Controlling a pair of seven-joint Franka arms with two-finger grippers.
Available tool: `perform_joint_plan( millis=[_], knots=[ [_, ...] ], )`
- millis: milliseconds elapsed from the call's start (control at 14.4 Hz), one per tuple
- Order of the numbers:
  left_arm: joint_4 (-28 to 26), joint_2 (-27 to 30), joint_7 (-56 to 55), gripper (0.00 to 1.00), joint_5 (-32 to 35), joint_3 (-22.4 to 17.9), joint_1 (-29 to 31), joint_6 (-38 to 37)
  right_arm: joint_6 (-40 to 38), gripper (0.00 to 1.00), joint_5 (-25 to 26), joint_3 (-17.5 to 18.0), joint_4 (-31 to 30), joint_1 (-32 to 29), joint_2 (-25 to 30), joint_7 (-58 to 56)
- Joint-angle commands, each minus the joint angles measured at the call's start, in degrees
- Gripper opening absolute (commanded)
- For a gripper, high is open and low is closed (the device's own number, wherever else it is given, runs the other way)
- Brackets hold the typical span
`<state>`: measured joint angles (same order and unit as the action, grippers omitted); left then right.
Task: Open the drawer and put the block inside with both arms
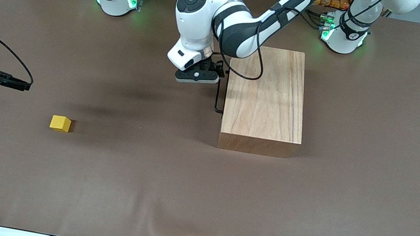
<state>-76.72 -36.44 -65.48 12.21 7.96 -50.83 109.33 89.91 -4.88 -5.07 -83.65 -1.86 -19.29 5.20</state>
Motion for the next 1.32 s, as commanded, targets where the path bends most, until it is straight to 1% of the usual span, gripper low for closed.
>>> perform_joint_plan(
  millis=[0, 208, 278, 417, 486, 625, 695, 834, 973, 1112, 1251],
  knots=[
    [1.75, -1.53, 1.93, 1.0, 2.73, -0.57, -0.76, -2.36, 4.99, 1.0, -0.92, 0.24, -2.64, 1.15, -0.22, -0.1],
    [1.66, -1.97, 3.69, 1.0, 2.56, -0.57, -0.5, -2.46, 9.56, 1.0, -0.57, 0.33, -4.5, 1.34, -0.39, -0.1],
    [1.66, -2.06, 3.95, 1.0, 2.56, -0.57, -0.41, -2.37, 10.01, 1.0, -0.57, 0.24, -4.68, 1.16, -0.48, -0.18],
    [1.57, -2.23, 4.83, 1.0, 2.12, -0.57, -0.32, -2.46, 10.98, 1.0, -0.39, 0.24, -5.9, 1.51, -1.88, -0.27],
    [1.57, -2.32, 4.92, 1.0, 2.03, -0.57, -0.23, -2.46, 13.16, 1.0, -0.3, 0.24, -6.6, 1.68, -3.11, -0.45],
    [1.48, -2.93, 4.92, 1.0, 2.2, -0.57, -0.32, -2.37, 16.07, 1.0, 1.01, 0.06, -8.71, 1.08, -3.29, -0.45],
    [1.48, -3.28, 4.92, 1.0, 2.29, -0.57, -0.32, -2.37, 16.08, 1.0, 0.93, 0.06, -8.55, 0.11, -3.29, -0.28],
    [1.48, -3.9, 5.01, 1.0, 2.47, -0.57, -0.32, -2.37, 15.12, 1.0, -0.65, 0.41, -7.49, -3.83, -2.94, -1.14],
    [1.48, -3.9, 5.19, 1.0, 2.47, -0.57, -0.23, -2.37, 14.76, 1.0, -2.66, 0.42, -7.84, -3.59, -3.38, -2.29],
    [1.48, -3.99, 6.41, 1.0, 2.47, -0.57, -0.32, -2.37, 15.64, 1.0, -2.5, 0.33, -7.76, -1.49, -5.65, -2.47],
    [1.48, -3.99, 6.51, 1.0, 2.12, -0.57, -0.23, -2.28, 16.08, 1.0, -2.41, 0.24, -7.93, -1.3, -6.02, -2.03]
  ],
)
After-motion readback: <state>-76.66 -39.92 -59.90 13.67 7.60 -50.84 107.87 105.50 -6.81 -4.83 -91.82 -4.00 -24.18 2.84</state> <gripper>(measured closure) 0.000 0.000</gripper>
